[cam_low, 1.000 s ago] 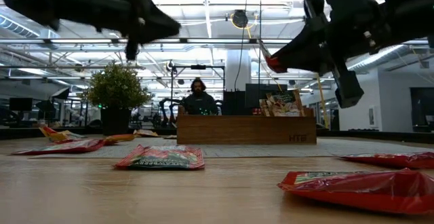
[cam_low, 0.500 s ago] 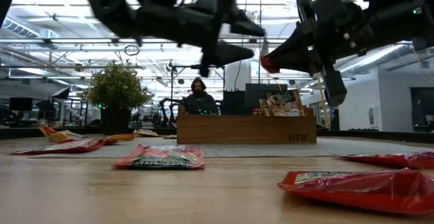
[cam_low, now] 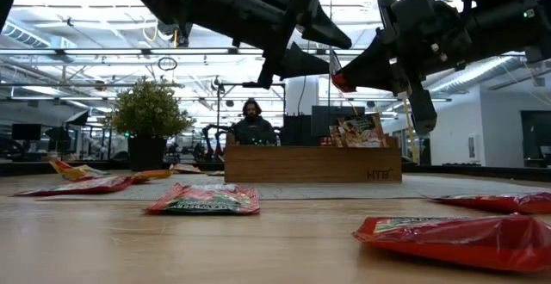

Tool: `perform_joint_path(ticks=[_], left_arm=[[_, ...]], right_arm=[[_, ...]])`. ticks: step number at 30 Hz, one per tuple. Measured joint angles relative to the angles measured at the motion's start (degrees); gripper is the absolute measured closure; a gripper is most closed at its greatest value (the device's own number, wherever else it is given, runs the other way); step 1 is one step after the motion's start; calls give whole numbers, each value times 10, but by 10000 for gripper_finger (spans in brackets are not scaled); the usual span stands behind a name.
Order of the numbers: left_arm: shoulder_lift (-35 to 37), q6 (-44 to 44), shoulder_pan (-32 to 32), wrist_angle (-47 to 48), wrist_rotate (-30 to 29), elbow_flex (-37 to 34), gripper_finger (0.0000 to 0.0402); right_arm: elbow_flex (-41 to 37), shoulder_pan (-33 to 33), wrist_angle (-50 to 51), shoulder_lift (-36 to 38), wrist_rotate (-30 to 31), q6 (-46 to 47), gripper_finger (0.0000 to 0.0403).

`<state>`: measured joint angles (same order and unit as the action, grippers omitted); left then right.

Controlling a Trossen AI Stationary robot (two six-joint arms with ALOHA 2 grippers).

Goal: Pick & Place Tea
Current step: Put the red tea bag into the middle section of the wooden organizer

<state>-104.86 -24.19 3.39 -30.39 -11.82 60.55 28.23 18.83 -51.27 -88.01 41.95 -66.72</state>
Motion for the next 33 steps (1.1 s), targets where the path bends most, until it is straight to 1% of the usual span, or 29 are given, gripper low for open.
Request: perform_joint_path(ticks=[2, 5, 8, 11, 14, 20, 21, 28, 33], left_arm=[[0, -2, -3, 0, -18, 0, 163], [0, -19, -11, 3, -29, 0, 163], [0, -35, -22, 6, -33, 0, 178], [0, -29, -29, 0, -33, 0, 217], [0, -29, -33, -1, -26, 0, 267], [0, -26, -38, 5, 39, 0, 379], [0, -25, -38, 5, 45, 0, 390], [0, 20, -37, 8, 51, 0, 397], [6, 57, -42, 15, 49, 0, 398]], right_arm=[[0, 0, -2, 0, 0, 0, 403], [0, 0, -7, 0, 0, 0, 403], [0, 0, -8, 0, 0, 0, 403], [0, 0, -7, 0, 1, 0, 403], [0, 0, -4, 0, 0, 0, 403], [0, 0, -1, 0, -2, 0, 403], [0, 0, -2, 0, -2, 0, 403], [0, 0, -1, 0, -2, 3, 403], [0, 0, -3, 0, -2, 26, 397]])
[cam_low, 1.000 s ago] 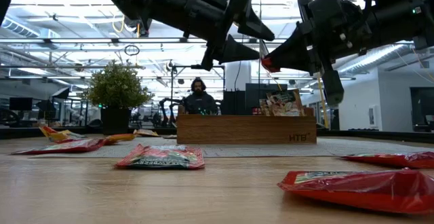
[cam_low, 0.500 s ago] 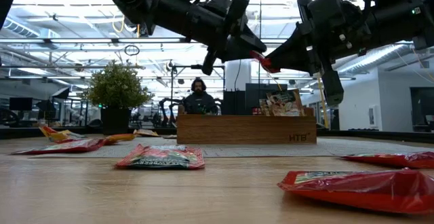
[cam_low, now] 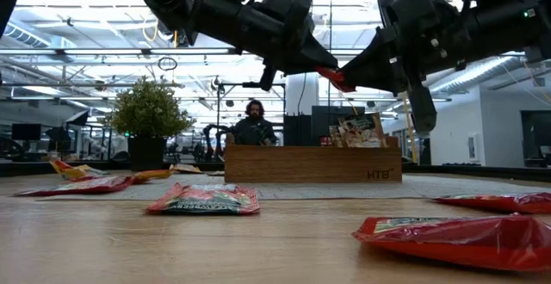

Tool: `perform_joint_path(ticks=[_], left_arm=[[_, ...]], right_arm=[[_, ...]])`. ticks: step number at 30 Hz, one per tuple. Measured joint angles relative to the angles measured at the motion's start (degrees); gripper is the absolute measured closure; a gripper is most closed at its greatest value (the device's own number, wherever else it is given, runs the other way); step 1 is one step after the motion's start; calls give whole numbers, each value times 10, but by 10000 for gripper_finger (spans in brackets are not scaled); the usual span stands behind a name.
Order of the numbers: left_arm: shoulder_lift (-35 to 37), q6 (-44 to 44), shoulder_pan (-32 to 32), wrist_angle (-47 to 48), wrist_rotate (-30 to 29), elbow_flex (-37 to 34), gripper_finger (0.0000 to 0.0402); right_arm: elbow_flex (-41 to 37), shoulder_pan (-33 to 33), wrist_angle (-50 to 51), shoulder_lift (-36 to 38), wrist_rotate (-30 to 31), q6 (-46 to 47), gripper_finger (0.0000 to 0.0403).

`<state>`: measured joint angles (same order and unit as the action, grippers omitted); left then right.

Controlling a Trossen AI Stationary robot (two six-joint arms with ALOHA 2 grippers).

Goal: Pick & Place Tea
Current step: Put the red tea bag into the middle section of the wooden organizer

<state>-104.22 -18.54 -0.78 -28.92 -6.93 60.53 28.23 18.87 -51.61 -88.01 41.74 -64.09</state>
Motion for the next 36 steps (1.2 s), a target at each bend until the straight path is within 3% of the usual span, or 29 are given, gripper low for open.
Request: perform_joint_path(ticks=[7, 10, 13, 19, 22, 28, 31, 36], left_arm=[[58, 63, -8, 49, -42, -1, 399], [85, 134, -7, 92, -83, 0, 400], [95, 253, -7, 139, -87, 0, 400], [78, 400, -13, 159, -81, 0, 400], [60, 411, -32, 139, -43, 0, 400], [1, 402, -71, 81, 35, -1, 400], [-19, 395, -82, 69, 67, -1, 400], [-38, 399, -86, 61, 70, -1, 400]], right_arm=[[0, 0, -2, 0, 0, 127, 364], [0, 0, -5, 0, -12, 178, 350], [0, 4, 0, 12, -29, 216, 337], [0, 37, 91, 124, -32, 310, 325], [0, 53, 180, 211, -61, 372, 323], [-10, 51, 322, 349, -213, 457, 323], [-41, 51, 323, 397, -223, 452, 325], [-85, 51, 284, 461, -223, 432, 325]])
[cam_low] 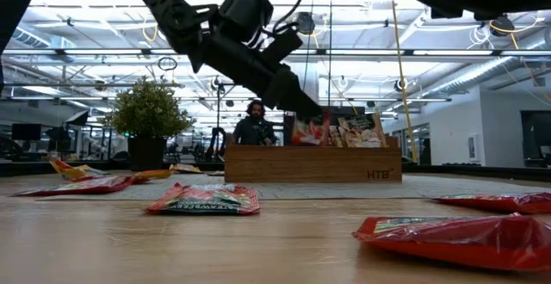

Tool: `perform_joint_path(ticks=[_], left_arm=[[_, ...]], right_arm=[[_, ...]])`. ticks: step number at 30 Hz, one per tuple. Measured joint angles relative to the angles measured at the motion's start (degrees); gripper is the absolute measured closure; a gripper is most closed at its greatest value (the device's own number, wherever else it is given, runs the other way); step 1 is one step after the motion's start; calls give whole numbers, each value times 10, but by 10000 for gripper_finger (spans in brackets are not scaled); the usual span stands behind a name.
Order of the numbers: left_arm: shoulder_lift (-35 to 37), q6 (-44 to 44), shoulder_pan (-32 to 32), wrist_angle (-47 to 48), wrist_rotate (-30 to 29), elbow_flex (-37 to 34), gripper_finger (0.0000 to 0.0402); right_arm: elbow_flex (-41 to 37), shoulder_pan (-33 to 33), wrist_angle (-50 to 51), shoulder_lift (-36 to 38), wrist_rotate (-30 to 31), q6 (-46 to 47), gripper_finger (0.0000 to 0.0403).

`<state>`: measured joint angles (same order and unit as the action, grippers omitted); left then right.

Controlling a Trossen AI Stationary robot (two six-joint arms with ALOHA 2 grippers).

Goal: Pick & Place Tea
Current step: Put the red tea bag into the middle section of the wooden organizer

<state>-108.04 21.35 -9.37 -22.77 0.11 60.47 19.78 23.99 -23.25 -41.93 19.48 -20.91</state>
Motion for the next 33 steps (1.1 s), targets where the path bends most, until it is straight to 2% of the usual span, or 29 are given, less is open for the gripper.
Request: perform_joint_path(ticks=[6, 12, 18, 24, 33], left_arm=[[-15, 13, 2, -6, 2, 0, 400], [-14, 83, 2, 4, 43, -4, 400], [-14, 122, 2, -10, 28, -18, 398], [-14, 110, -2, 1, 10, -19, 395], [-14, 82, -3, -2, 6, -19, 352]], right_arm=[[-28, 0, -35, 43, 0, -15, 324], [-40, 0, -35, 51, 0, -23, 325], [-42, 0, -34, 51, 0, 2, 326], [-42, 0, -31, 51, -1, 28, 327], [-42, 0, -16, 51, -1, 52, 328]])
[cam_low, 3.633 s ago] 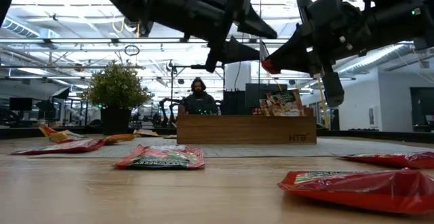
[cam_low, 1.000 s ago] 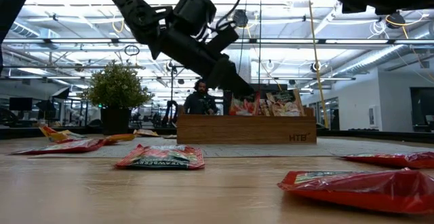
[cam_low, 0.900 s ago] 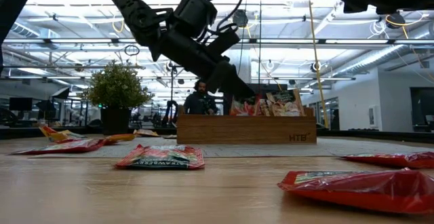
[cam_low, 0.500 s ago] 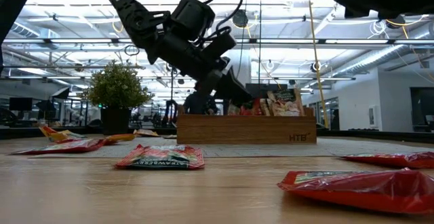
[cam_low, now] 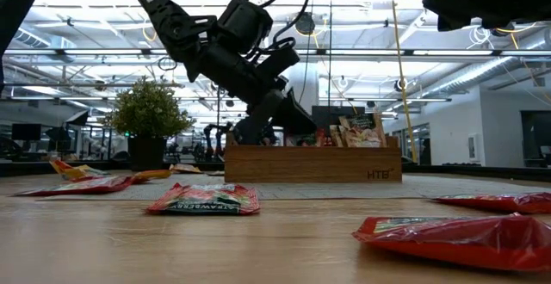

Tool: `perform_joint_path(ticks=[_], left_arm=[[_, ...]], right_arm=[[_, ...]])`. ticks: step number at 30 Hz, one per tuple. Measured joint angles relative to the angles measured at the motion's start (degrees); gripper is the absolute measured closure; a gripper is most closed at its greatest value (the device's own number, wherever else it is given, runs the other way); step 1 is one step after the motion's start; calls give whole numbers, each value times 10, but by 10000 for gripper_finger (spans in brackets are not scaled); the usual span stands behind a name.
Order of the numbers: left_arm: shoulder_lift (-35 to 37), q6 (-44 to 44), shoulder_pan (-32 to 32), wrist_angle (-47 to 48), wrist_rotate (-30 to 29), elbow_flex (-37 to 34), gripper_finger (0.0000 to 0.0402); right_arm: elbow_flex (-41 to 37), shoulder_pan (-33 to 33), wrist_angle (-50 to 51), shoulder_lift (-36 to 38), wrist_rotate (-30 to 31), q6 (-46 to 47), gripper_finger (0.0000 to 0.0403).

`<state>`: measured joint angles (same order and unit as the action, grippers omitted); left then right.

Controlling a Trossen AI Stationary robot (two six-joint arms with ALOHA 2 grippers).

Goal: Pick & Place Tea
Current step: Put the red tea bag into the middle section of the wooden organizer

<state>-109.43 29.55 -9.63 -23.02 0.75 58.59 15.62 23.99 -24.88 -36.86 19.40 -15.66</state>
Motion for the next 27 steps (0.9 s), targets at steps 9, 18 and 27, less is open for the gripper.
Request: perform_joint_path(ticks=[9, 18, 27], left_arm=[[9, -25, 20, -53, -115, 0, 315], [67, -43, 95, 53, -152, 33, 309], [61, -101, 153, 423, -208, 232, 397]], right_arm=[[0, 0, 11, 0, 0, 8, 328], [0, 0, 12, -2, 0, 11, 329], [0, 0, -7, -12, 0, 1, 330]])
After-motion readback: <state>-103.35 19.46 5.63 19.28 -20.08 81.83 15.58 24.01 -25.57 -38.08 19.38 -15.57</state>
